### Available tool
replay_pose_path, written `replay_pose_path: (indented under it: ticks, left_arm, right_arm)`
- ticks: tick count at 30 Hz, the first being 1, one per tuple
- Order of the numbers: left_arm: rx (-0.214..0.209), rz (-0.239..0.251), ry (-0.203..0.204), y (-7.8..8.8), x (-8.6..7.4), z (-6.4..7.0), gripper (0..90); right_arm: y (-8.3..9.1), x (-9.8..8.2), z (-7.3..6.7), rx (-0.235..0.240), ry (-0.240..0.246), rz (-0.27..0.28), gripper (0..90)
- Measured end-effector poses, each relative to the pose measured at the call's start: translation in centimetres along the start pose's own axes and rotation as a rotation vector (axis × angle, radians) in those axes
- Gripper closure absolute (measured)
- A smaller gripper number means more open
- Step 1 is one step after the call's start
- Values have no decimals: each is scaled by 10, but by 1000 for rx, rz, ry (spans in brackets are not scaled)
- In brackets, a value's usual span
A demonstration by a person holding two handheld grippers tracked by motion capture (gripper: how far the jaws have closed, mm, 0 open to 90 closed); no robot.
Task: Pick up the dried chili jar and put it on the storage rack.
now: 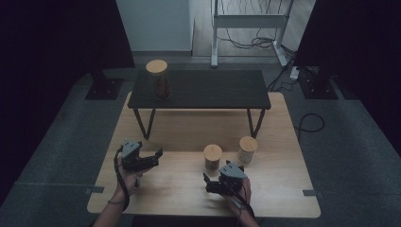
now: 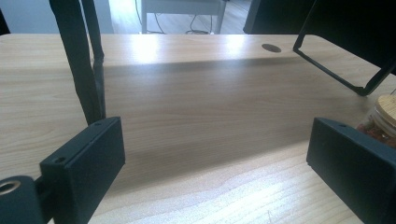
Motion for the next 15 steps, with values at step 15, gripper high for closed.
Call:
replay_pose_path:
  ticks: [15]
  left_arm:
    - [-4,-3,4,0,-1,0,40]
  right_arm:
    - [-16,9,1,-10,14,-7,0]
Point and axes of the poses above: each handheld gripper's, and its own axes: y roughly backward along the jaws, x roughly out of its top, z roughly to its right, the point moved 2 cm from there along -y, roughly forward along the jaws, and after that the axes turned 14 degrees about -x, right-handed, at the moved point
